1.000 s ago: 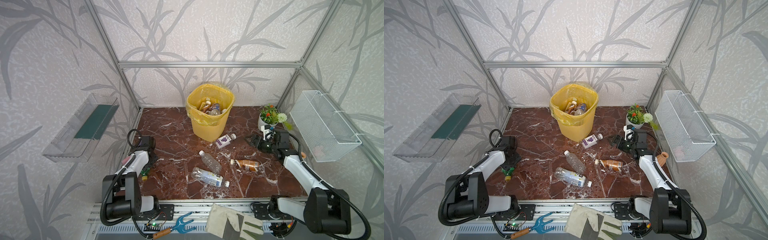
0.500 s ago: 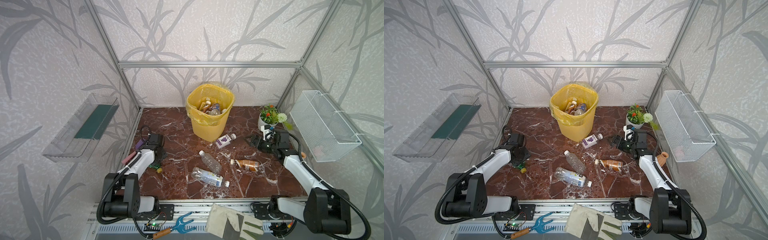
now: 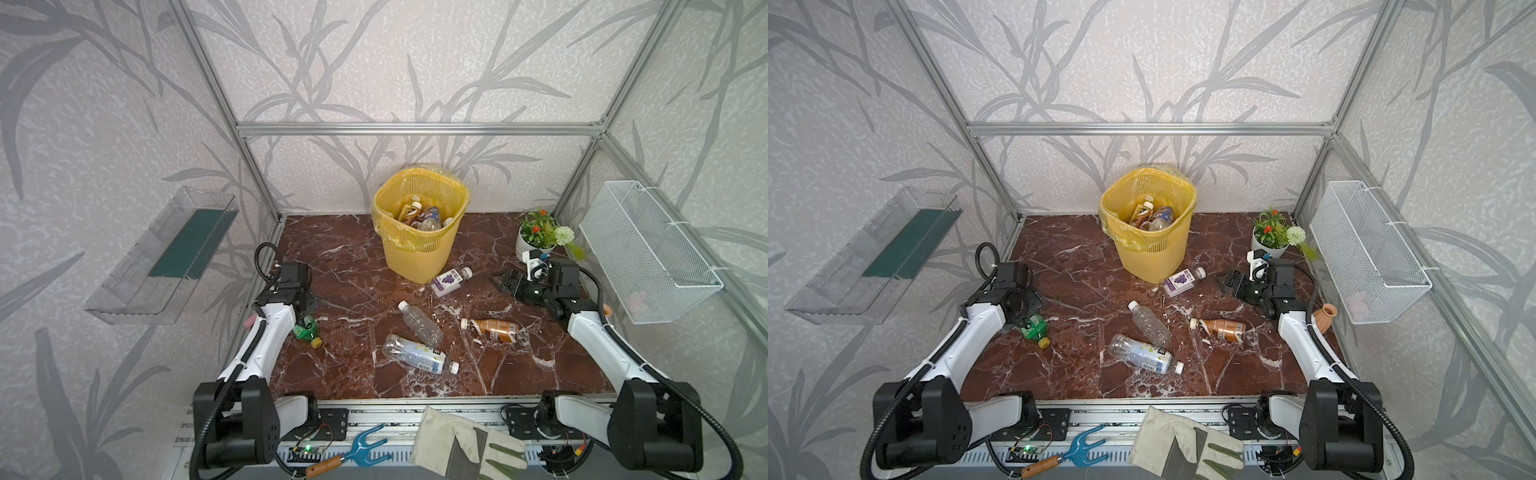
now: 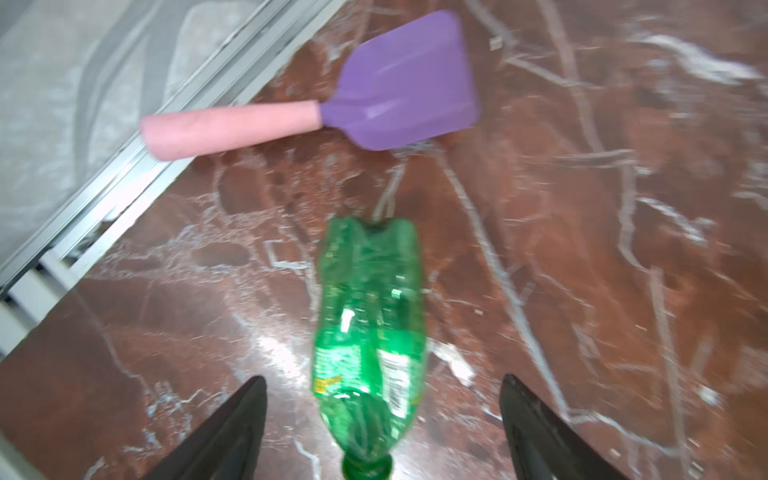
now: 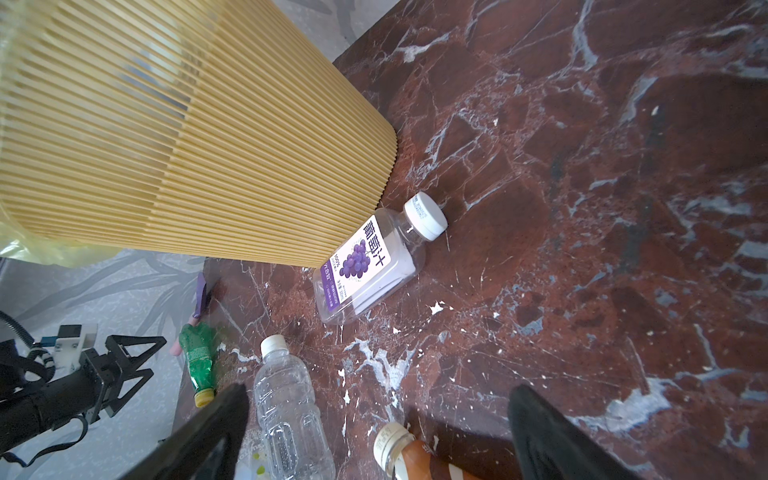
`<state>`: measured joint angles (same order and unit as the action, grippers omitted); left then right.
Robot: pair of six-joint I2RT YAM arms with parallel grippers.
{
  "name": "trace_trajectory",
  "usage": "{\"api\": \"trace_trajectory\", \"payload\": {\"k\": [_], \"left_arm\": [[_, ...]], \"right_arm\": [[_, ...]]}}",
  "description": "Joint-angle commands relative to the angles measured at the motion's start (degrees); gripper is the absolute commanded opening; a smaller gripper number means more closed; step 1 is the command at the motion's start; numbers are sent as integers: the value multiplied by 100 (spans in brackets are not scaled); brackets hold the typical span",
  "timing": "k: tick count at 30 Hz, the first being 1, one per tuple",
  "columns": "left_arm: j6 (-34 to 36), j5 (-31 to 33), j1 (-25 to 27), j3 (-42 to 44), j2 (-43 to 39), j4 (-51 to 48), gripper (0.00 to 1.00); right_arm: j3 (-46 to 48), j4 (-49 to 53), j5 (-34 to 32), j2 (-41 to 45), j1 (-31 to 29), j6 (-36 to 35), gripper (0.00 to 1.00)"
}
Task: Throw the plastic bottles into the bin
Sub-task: 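Lower the left gripper onto the green soda bottle and close on it, then lift the green soda bottle with the left gripper and drop it into the yellow bin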
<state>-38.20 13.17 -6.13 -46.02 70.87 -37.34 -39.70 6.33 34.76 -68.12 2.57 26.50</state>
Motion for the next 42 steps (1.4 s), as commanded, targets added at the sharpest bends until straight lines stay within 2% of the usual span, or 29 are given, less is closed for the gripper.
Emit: {"api": "trace_trajectory", "payload": {"k": [1,8,13,19,22,26,33,42], "left_arm": [[-49,-86,-174,96,249,81,87],[93,-592,-300,-64,1123,353,84],[71,-745,-332,23,1400,725,81],[90,-966,-337,14,1606,830,66],[149,-1131,-332,10,1592,858,51],[154,-1319,-320,24,1391,901,41],[102,-1561,-180,-42,687,838,39],[93,-1698,253,-551,-1069,862,40]], "right_arm": [[-190,79,26,132,-2,-49,97],[-189,141,22,150,7,-84,97],[-221,175,23,163,7,-84,97],[-213,199,4,159,5,-93,97],[-197,199,-4,176,7,-88,98],[-200,202,-5,201,6,-92,98],[-198,196,-5,228,6,-84,98],[-205,261,-158,384,7,-125,98]]}}
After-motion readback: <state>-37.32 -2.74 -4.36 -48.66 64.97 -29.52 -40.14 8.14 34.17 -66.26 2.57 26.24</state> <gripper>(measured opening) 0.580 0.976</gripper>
